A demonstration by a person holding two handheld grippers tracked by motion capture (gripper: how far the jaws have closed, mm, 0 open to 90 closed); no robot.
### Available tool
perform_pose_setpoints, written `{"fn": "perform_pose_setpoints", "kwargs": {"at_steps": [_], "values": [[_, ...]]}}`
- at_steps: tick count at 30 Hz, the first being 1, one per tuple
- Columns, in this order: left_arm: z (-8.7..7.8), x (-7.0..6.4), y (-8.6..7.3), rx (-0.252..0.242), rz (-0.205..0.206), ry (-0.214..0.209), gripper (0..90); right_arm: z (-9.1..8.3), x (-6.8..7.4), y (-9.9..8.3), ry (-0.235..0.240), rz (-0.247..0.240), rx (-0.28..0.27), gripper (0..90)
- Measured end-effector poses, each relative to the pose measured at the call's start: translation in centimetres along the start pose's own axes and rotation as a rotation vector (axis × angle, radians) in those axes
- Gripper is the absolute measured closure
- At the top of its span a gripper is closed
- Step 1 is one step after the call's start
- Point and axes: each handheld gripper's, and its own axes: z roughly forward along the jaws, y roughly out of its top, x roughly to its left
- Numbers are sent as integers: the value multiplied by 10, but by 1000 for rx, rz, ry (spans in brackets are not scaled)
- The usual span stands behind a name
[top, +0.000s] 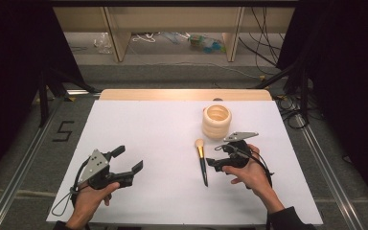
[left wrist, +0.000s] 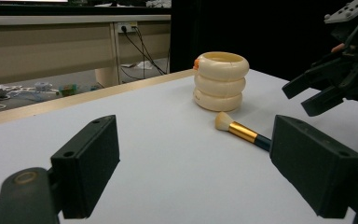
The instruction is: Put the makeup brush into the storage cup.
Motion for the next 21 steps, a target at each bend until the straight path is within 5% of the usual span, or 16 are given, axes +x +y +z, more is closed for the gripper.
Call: {"fn": "perform_pose_setpoints", "kwargs": {"at_steps": [2,21], "values": [[0,0,0,-2,4,-1,158,6,-1,2,-4,-29,33,181],[1,0,-1,7,-6,3,159,33,6,22,-33,-45,258,254]]}}
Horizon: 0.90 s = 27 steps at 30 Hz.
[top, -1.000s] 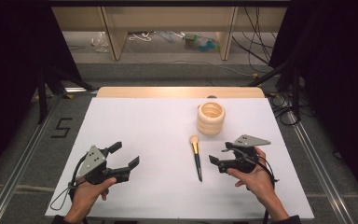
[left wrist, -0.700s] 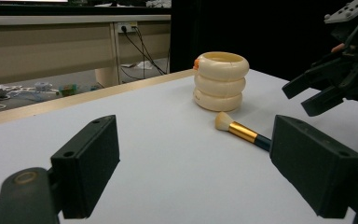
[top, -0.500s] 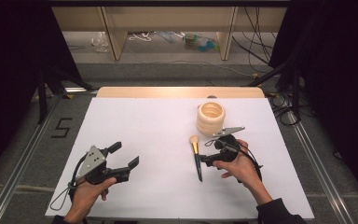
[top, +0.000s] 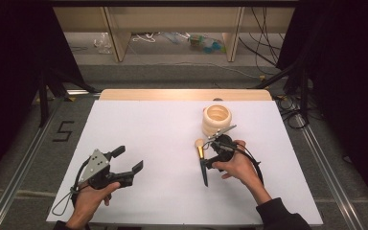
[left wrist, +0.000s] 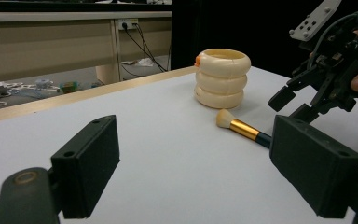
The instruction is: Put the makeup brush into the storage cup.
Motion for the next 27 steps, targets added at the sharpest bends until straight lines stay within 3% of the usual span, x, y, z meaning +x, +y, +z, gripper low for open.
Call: {"fn": "perform_pose_setpoints", "kwargs": {"at_steps": [6,8,27], "values": [[0,0,0,1,1,-1,159,9,-1,3,16,10,38,261],[0,0,0,2,0,0,159,13,-1,4,11,-14,47,262],[0,1,0,4,7,-3,159,33,7,15,-8,-53,133,307]]}}
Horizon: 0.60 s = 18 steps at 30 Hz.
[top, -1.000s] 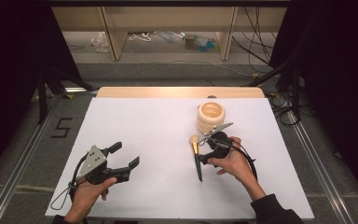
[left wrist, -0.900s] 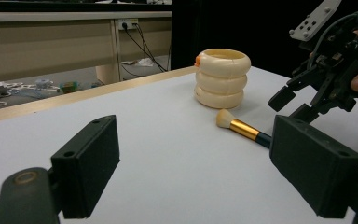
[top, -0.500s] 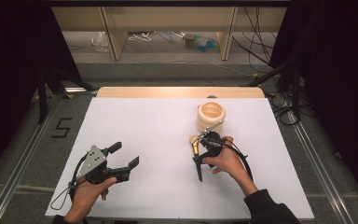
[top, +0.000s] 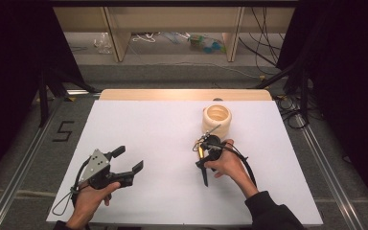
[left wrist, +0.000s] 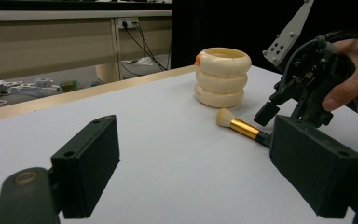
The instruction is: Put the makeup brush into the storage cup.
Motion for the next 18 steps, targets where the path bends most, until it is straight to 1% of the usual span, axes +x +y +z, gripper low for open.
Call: {"fn": "perform_pose_setpoints", "kwargs": {"at_steps": [1,2,4,6,9,10,12,15,16,17,18], "values": [[0,0,0,0,0,0,159,0,0,0,0,0,0,307],[0,0,0,0,-2,0,159,1,1,1,-3,11,7,316],[0,-1,0,-1,-4,0,159,1,0,1,5,4,15,333],[0,0,0,-1,-1,-3,159,1,1,3,-6,2,15,345],[0,0,0,-2,1,-4,159,4,2,3,-5,2,28,355],[0,0,0,-3,1,-4,159,5,2,3,-8,0,42,366],[0,-1,0,-3,-3,-4,159,5,2,3,-9,4,41,374],[0,0,0,0,2,-6,159,4,2,3,-8,3,44,388],[0,0,0,-1,0,-4,159,5,1,3,-11,-7,43,401],[0,0,0,-1,0,-4,159,5,1,3,-11,-7,43,401],[0,0,0,-2,0,-5,159,4,1,4,-16,-11,44,419]]}}
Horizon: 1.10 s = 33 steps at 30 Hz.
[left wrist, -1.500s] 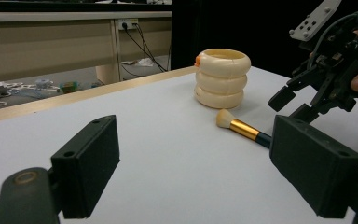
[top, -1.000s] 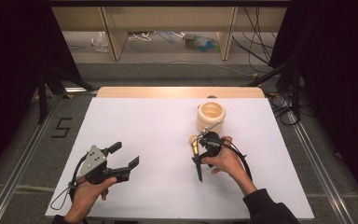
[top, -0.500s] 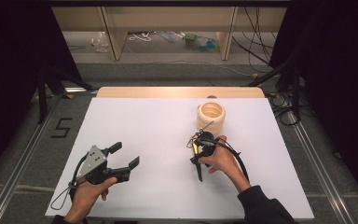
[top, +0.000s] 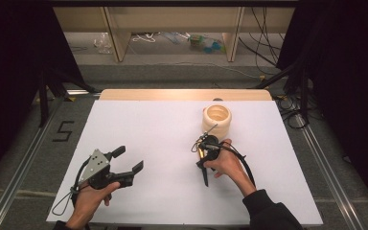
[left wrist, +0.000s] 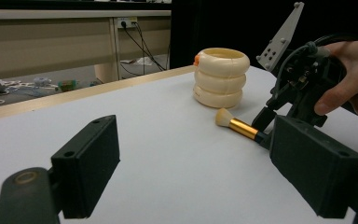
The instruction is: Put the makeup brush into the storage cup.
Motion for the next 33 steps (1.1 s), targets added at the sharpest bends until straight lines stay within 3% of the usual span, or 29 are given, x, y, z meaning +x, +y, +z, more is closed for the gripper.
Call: {"fn": "perform_pose_setpoints", "kwargs": {"at_steps": [15,20,33], "values": [[0,0,0,5,-14,4,159,-2,-7,3,-9,-40,34,604],[-1,0,0,5,-8,4,159,-3,-12,3,7,-24,35,675],[-2,0,0,4,-2,5,159,-2,-14,6,5,-30,59,707]]}}
